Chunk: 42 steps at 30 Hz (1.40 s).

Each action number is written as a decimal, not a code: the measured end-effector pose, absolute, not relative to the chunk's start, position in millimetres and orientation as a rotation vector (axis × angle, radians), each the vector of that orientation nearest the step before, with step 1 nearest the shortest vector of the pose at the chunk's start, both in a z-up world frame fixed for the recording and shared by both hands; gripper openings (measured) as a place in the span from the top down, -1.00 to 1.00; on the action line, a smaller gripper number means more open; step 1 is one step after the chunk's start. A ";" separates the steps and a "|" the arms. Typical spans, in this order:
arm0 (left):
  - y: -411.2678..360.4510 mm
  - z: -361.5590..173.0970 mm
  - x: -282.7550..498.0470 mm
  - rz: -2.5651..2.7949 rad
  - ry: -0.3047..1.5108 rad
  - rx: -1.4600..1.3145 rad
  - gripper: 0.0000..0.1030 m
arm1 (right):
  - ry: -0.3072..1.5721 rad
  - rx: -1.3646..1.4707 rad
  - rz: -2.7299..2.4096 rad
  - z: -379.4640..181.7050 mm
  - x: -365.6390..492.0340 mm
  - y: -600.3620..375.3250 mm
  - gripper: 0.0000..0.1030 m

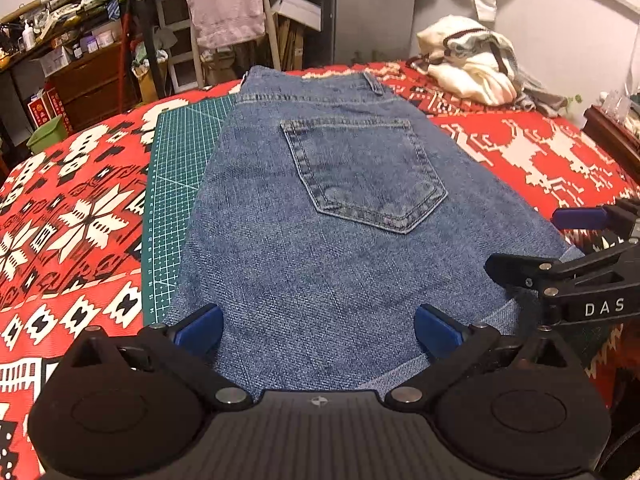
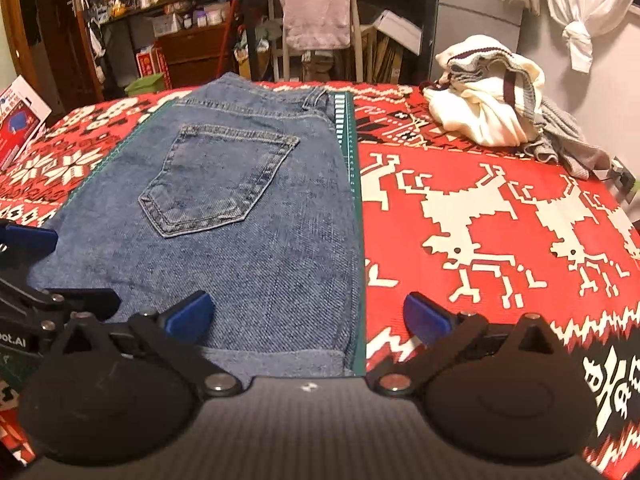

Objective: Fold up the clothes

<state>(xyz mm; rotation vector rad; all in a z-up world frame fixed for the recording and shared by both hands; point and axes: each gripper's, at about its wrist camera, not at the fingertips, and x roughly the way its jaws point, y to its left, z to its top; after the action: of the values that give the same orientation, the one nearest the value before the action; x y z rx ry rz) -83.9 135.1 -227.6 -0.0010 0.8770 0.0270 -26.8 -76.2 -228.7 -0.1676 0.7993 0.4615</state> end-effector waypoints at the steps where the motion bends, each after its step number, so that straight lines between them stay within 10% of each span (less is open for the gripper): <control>1: 135.3 -228.2 -85.1 0.025 0.869 0.000 -1.00 | 0.796 -0.163 0.460 -229.2 -27.3 -76.6 -0.99; 36: 121.0 -202.8 -108.5 0.001 0.635 0.135 -0.80 | 0.645 -0.188 0.512 -195.1 -43.8 -87.5 -0.99; 42: 133.8 -198.7 -106.2 0.005 0.645 0.067 0.11 | 0.618 -0.234 0.611 -182.8 -44.6 -67.7 -0.56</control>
<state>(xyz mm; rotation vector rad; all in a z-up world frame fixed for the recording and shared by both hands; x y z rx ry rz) -106.2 133.8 -198.7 0.0670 0.6445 0.0048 -44.6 -67.7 -182.8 -0.2342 0.6176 0.6108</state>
